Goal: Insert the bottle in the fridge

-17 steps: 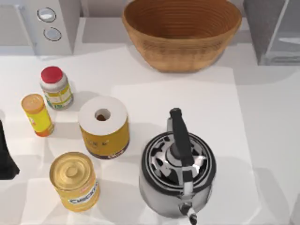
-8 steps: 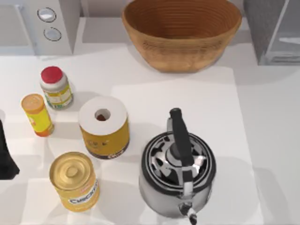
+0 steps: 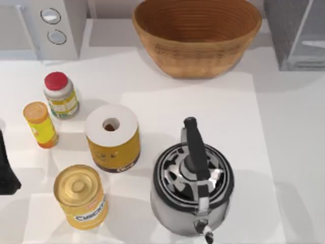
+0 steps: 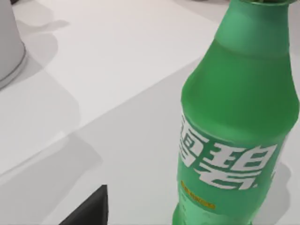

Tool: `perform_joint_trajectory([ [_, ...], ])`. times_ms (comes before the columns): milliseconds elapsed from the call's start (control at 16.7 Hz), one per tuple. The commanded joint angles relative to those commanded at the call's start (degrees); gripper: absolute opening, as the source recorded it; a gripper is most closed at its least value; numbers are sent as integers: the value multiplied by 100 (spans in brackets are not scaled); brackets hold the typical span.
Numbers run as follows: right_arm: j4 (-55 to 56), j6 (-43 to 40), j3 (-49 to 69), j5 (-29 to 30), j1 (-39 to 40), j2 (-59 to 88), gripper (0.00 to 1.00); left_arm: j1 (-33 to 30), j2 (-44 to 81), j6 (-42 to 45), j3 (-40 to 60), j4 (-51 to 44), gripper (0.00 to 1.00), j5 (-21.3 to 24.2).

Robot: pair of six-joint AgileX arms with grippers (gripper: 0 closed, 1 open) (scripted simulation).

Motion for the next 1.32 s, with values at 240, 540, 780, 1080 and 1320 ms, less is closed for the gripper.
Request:
perform_joint_trajectory([
  [240,935,922,-170,-20,244,-121,100,0,0,0,0,0,100,0],
  [540,2946,2550,-645,78,734,-136,100,0,0,0,0,0,100,0],
  [780,4633,3795,-1031,266,1160,-11,100,0,0,0,0,0,100,0],
  [1080,5832,4726,-1233,482,1536,122,100,0,0,0,0,0,100,0],
  [1320,5899,4783,-1240,499,1563,131,100,0,0,0,0,0,100,0],
])
